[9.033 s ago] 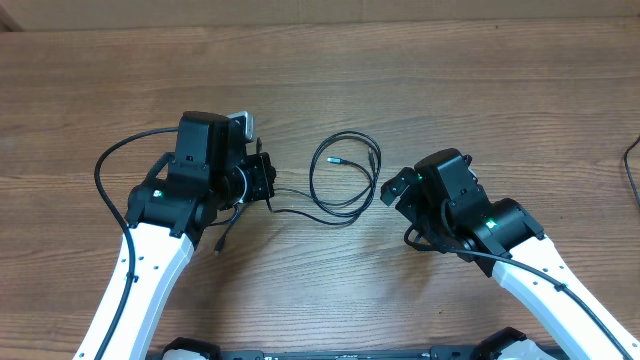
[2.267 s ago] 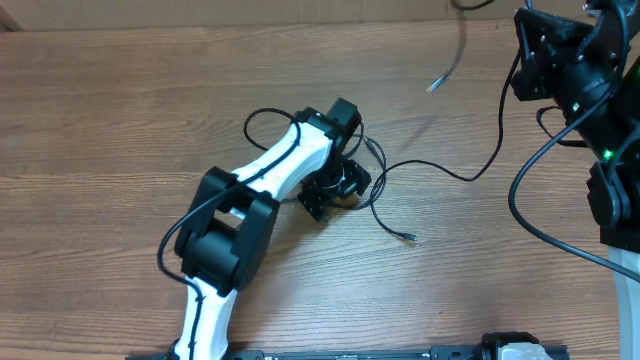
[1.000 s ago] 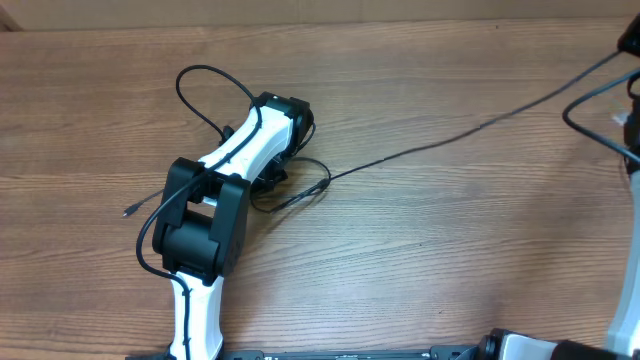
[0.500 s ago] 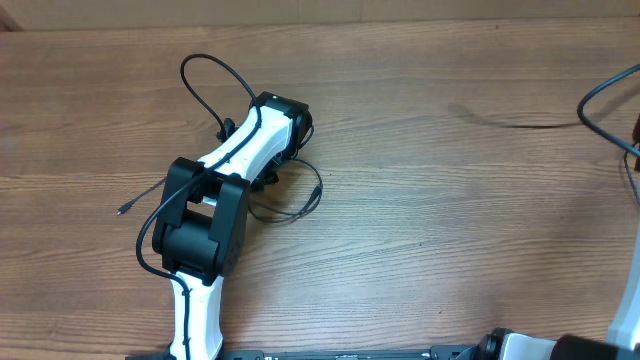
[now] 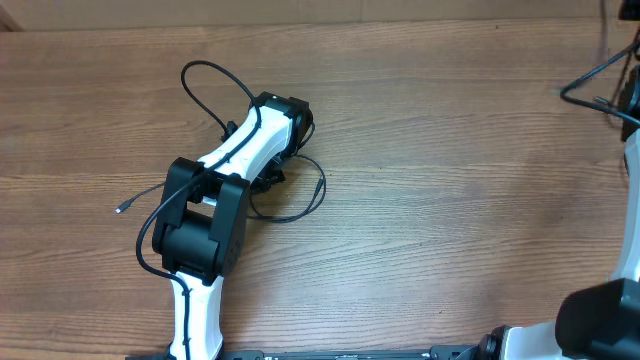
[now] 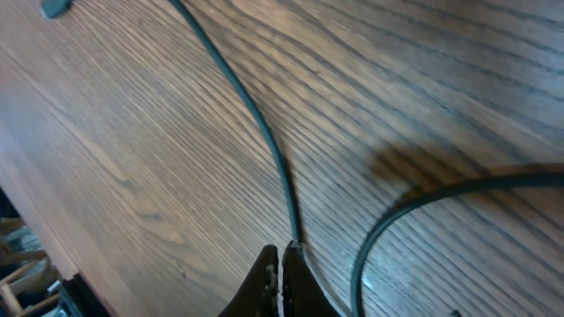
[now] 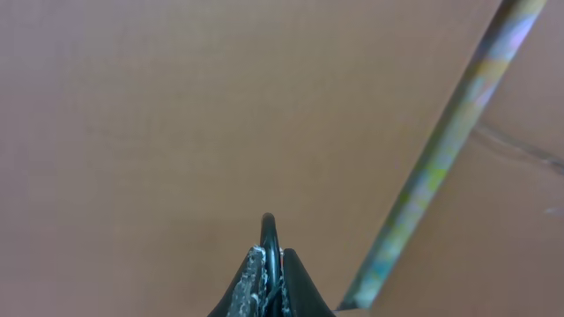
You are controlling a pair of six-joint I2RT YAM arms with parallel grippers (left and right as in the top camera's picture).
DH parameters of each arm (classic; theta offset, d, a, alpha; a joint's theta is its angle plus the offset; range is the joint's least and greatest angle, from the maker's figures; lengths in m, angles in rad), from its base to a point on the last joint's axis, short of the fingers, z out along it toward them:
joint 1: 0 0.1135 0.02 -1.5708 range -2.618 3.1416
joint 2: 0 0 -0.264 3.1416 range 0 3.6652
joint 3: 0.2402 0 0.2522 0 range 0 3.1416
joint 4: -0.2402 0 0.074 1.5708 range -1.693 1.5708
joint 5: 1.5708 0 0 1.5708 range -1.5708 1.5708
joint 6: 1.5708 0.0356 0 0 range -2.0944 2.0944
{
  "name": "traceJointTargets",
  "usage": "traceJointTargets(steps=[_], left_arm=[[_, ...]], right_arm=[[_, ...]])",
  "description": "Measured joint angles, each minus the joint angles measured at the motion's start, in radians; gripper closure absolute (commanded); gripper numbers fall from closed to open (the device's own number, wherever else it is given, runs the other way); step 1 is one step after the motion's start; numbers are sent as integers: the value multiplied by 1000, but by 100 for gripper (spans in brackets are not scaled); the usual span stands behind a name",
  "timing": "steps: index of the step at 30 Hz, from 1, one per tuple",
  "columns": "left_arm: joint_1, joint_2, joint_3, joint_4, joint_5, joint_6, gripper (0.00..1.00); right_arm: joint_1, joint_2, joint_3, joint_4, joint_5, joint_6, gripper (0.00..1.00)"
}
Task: Untangle cables
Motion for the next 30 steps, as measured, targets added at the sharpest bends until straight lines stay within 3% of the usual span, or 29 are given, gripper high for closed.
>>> traceJointTargets(steps=[4, 10, 14, 20, 30], left_arm=[[0, 0, 0, 5, 17, 0, 96], [0, 0, 0, 16, 38, 0, 96], [0, 0, 0, 22, 48, 0, 96], [0, 0, 0, 24, 55, 0, 95], [0, 0, -1, 26, 84, 0, 96]], right_arm=[[6, 64, -3, 52, -89, 30, 96], [79, 101, -3, 341, -171, 104, 96], [106, 101, 55, 380, -170, 122, 96], [14, 160, 104, 199, -108, 133, 96], [-103, 464, 84, -182, -43, 213, 96]])
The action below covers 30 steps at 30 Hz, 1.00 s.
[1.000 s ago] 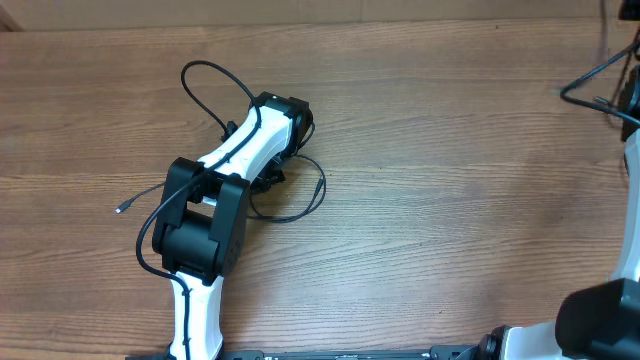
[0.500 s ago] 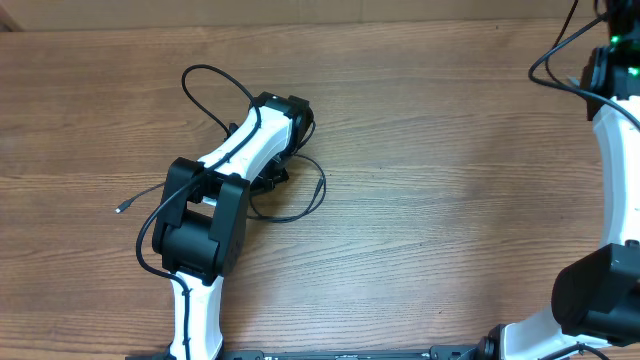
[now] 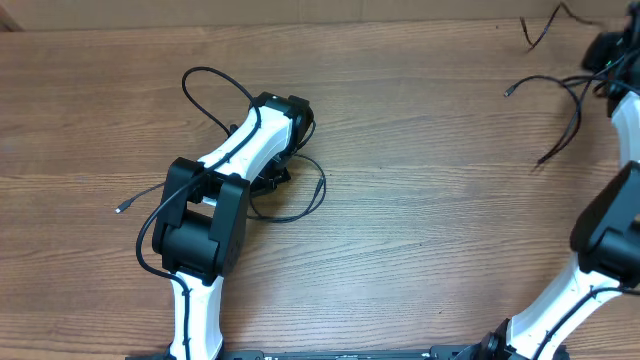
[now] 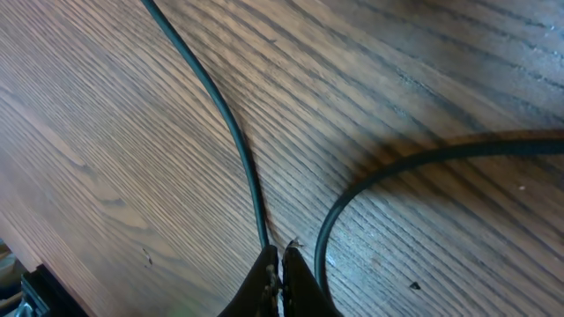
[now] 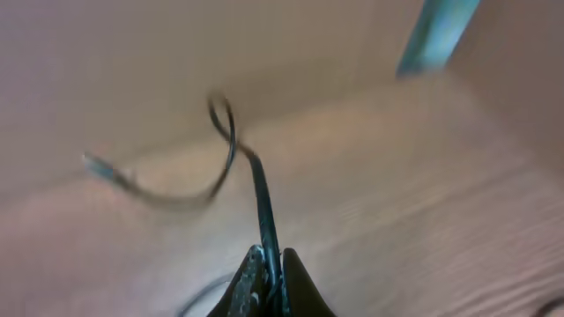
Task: Untangle cables
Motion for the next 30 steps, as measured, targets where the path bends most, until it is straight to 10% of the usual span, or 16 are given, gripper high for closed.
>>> traceJointTargets(steps=[3, 6, 17, 22, 25, 30], left_arm=[[0, 0, 0, 0, 8, 0, 96], [0, 0, 0, 0, 11, 0, 96], [0, 0, 119, 106, 237, 344, 95], [0, 0, 251, 101, 332, 430, 67], [6, 0, 321, 56, 355, 449, 18], [53, -8, 488, -70, 366, 455, 14]], right_arm=[[24, 11, 0, -2, -13, 10, 74], [57, 9, 11, -21, -18, 20, 0], [125, -163, 121, -481, -95, 239, 0], [124, -338, 166, -744, -287, 289, 0], [157, -371, 167, -883, -362, 294, 0], [325, -344, 38, -941, -391, 282, 0]])
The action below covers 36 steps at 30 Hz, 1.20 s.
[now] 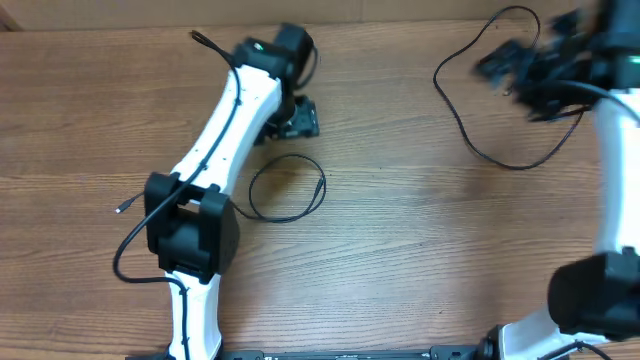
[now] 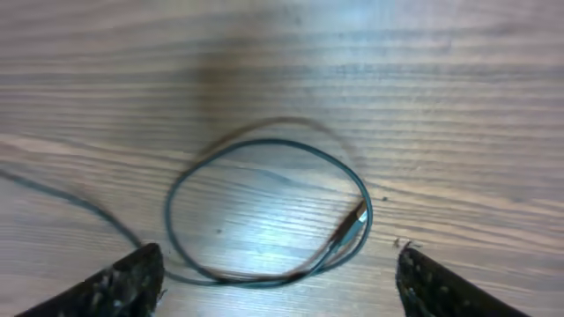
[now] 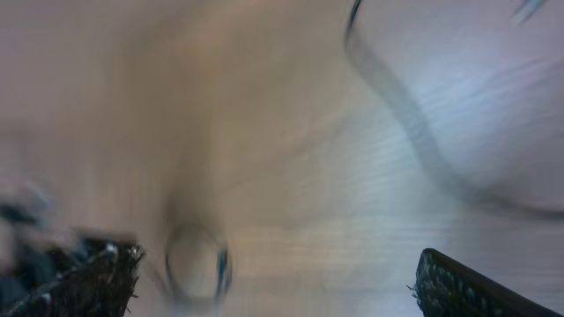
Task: Untangle cables
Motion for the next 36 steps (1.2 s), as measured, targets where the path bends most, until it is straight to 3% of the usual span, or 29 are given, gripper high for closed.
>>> traceJointTargets(steps=[4, 10, 12, 14, 16, 20, 25, 29, 36], left_arm=[[74, -64, 71, -69, -22, -4, 12], [239, -257, 93, -123, -91, -82, 9], [302, -314, 101, -146, -106, -117, 9], [349, -356, 107, -169, -118, -141, 9], [373, -378, 111, -190, -125, -153, 9], [376, -376, 110, -200, -128, -169, 9], [371, -372, 109, -191, -128, -169, 9], [369, -372, 109, -193, -128, -169, 8], [369, -372, 109, -204, -129, -169, 9]], right_arm=[[169, 26, -131, 26, -5, 40, 0], [430, 29, -384, 262, -17, 396, 0], [502, 29, -454, 360, -18, 530, 5], [570, 29, -510, 448, -9, 613, 21], [634, 29, -546, 524, 21, 682, 31], [759, 29, -573, 601, 145, 818, 36], [909, 37, -573, 654, 402, 785, 36], [977, 66, -574, 708, 518, 660, 50], [1014, 150, -574, 863, 582, 446, 64]])
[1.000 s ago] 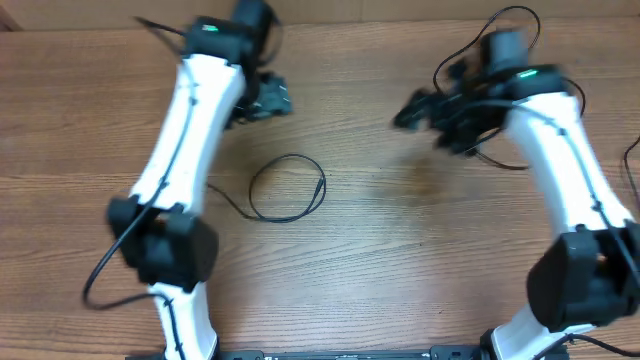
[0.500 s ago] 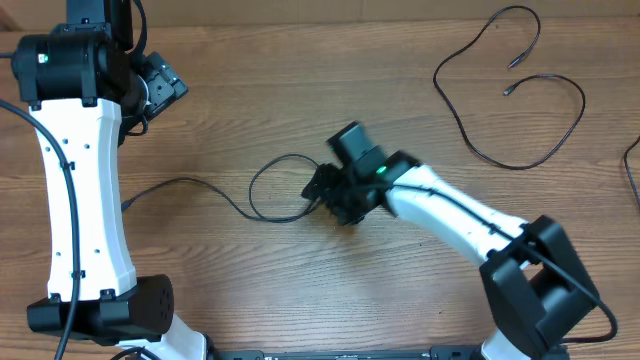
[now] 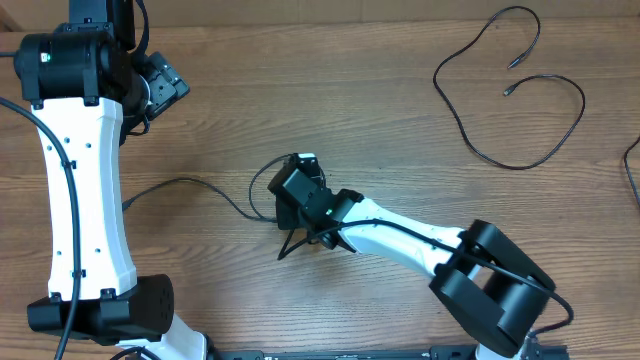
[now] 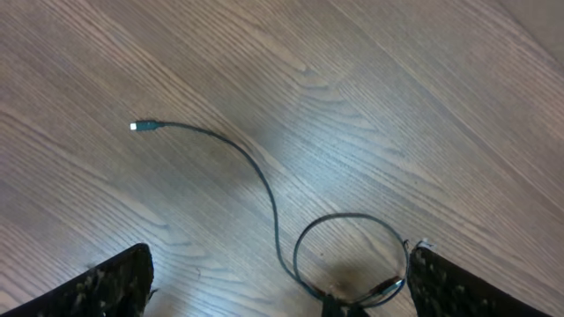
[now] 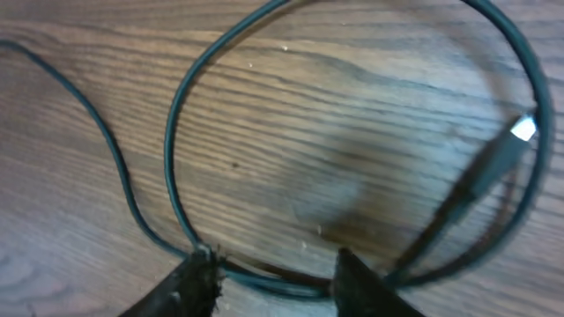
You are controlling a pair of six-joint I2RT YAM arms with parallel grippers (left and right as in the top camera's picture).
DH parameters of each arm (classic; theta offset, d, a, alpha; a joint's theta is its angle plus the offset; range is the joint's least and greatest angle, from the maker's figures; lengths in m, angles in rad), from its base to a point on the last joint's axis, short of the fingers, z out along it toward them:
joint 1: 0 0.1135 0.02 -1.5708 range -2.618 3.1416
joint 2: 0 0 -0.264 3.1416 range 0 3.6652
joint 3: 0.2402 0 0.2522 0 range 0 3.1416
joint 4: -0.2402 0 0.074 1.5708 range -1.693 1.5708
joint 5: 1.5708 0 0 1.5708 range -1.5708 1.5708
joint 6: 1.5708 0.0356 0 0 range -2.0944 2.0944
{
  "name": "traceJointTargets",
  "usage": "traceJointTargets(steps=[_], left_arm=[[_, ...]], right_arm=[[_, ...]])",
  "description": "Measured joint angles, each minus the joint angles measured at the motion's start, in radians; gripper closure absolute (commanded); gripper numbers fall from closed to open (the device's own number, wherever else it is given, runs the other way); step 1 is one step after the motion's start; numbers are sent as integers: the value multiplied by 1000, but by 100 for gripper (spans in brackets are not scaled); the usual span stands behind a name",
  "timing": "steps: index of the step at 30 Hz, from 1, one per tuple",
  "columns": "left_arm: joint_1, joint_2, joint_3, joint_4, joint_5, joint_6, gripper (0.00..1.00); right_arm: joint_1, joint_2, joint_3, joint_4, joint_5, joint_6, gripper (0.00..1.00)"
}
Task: Untangle cables
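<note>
One thin black cable lies at the centre left: its plug end (image 3: 125, 205) points left and its other end curls into a loop (image 3: 268, 183), also seen as a loop (image 4: 351, 255) from high up. My right gripper (image 3: 290, 190) is low over that loop, open, its fingertips (image 5: 196, 280) straddling the cable strand (image 5: 273, 283); the loop's plug (image 5: 520, 130) lies to the right. A second black cable (image 3: 470, 135) lies apart at the top right. My left gripper (image 3: 165, 85) is raised at the far left, open and holding nothing.
The brown wooden table (image 3: 400, 300) bears only the two cables. A cardboard wall runs along the far edge (image 3: 340, 10). The left arm's white links (image 3: 85, 190) stand over the table's left side, and the right arm (image 3: 430, 250) crosses the lower middle.
My left gripper has gone from above the loop to the far top left, still open. My right gripper has come from the top right to the centre, now low over the loop.
At first my left gripper was shut on the looped cable and my right was shut on the other cable, held off the right edge. Then the right one held its cable over the top right corner. Both grippers then stood open, the cables lying apart.
</note>
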Motion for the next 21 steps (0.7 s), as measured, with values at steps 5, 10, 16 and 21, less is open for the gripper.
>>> traceJointTargets(steps=[5, 10, 16, 21], left_arm=[[0, 0, 0, -5, 0, 0, 8], [0, 0, 0, -4, -4, 0, 8], [0, 0, 0, -11, -5, 0, 8], [0, 0, 0, -16, -7, 0, 8]], right_arm=[[1, 20, 0, -57, -5, -45, 66], [1, 21, -2, -171, -12, -64, 67], [0, 23, -2, -184, 60, -48, 58], [-27, 44, -1, -161, 112, -32, 55]])
